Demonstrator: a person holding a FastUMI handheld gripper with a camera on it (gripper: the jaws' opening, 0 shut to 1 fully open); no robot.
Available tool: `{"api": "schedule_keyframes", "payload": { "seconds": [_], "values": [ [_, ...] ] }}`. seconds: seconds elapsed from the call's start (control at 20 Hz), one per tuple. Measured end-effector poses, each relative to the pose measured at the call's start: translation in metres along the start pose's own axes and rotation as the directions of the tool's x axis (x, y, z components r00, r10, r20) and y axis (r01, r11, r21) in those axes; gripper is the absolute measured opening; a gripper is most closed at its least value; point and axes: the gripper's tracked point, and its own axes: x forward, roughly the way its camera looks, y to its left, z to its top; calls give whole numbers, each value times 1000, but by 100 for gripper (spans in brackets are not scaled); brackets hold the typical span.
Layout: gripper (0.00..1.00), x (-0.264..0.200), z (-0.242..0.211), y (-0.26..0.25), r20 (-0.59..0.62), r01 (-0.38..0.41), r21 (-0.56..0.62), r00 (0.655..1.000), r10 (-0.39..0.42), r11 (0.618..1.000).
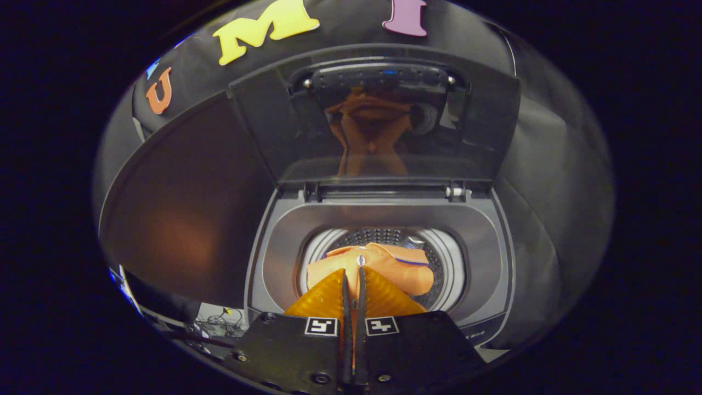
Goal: Put the clothes into the washing machine and then close the washing machine lid.
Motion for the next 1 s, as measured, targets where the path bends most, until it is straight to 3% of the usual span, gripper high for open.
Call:
{"api": "schedule_keyframes", "payload": {
  "seconds": [0.2, 0.55, 0.75, 0.95, 1.0],
  "values": [
    [5, 13, -21, -10, -83, 19, 21, 996, -17, 1000],
    [6, 19, -12, -15, -136, 66, -52, 988, -73, 996],
    [7, 23, -10, -16, -136, 111, -22, 984, -113, 994],
    [18, 19, -6, -18, -59, 138, 49, 989, -135, 989],
    [31, 16, -6, -20, -43, 144, 61, 989, -142, 988]
  ]
}}
